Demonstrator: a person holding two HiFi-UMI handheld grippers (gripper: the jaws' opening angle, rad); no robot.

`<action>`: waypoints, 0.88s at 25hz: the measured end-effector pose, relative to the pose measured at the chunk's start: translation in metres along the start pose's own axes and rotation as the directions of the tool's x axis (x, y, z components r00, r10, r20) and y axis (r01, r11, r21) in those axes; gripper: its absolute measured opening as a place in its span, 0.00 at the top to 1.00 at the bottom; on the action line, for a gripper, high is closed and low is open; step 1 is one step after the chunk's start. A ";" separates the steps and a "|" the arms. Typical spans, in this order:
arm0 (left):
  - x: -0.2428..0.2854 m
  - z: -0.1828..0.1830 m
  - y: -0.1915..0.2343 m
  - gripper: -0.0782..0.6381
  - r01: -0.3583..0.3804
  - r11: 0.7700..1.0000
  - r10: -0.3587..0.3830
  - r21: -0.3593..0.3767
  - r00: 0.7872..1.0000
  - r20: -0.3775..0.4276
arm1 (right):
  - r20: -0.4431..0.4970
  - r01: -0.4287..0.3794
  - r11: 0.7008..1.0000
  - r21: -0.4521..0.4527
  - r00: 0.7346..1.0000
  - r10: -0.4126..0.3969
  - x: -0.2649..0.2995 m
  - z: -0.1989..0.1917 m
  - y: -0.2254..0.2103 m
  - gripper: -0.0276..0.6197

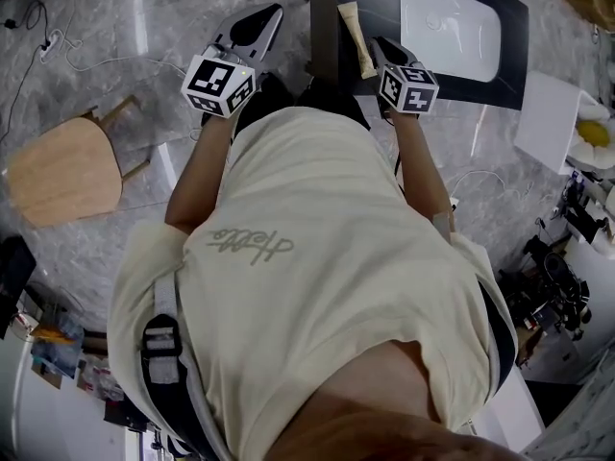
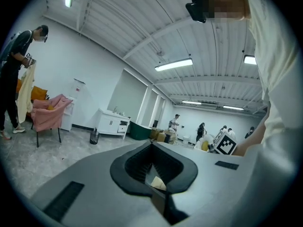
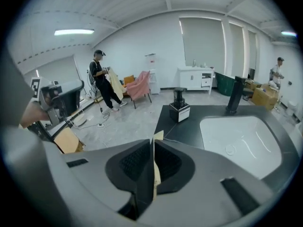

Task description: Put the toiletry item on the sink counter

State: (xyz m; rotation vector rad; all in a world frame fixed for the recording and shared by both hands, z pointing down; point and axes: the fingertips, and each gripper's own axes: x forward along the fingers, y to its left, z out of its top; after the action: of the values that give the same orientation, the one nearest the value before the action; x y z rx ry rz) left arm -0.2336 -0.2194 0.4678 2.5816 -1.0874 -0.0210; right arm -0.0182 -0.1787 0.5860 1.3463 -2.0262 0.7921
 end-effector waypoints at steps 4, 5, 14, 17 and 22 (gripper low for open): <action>0.005 0.027 -0.025 0.89 0.046 0.999 -0.047 0.026 0.998 0.051 | 0.131 -0.082 0.996 -0.028 0.988 0.085 -0.033 0.035 0.015 0.96; 0.005 0.035 -0.033 0.89 0.059 0.998 -0.061 0.037 0.996 0.063 | 0.162 -0.090 0.995 -0.053 0.982 0.098 -0.042 0.045 0.021 0.96; 0.001 0.099 -0.083 0.89 0.116 0.983 -0.135 0.144 0.982 0.132 | 0.410 -0.166 0.973 -0.161 0.885 0.219 -0.124 0.134 0.068 0.96; 0.002 0.103 -0.081 0.89 0.094 0.986 -0.113 0.137 0.984 0.140 | 0.440 -0.134 0.968 -0.211 0.872 0.217 -0.138 0.144 0.072 0.96; -0.006 0.114 -0.077 0.89 0.072 0.982 -0.097 0.173 0.985 0.145 | 0.478 -0.113 0.965 -0.237 0.851 0.217 -0.149 0.152 0.080 0.96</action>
State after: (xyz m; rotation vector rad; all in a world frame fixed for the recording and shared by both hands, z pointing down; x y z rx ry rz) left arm -0.2009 -0.1996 0.3352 2.8159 -1.0723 -0.1573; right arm -0.0652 -0.1779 0.3638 1.3712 -2.5760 0.3000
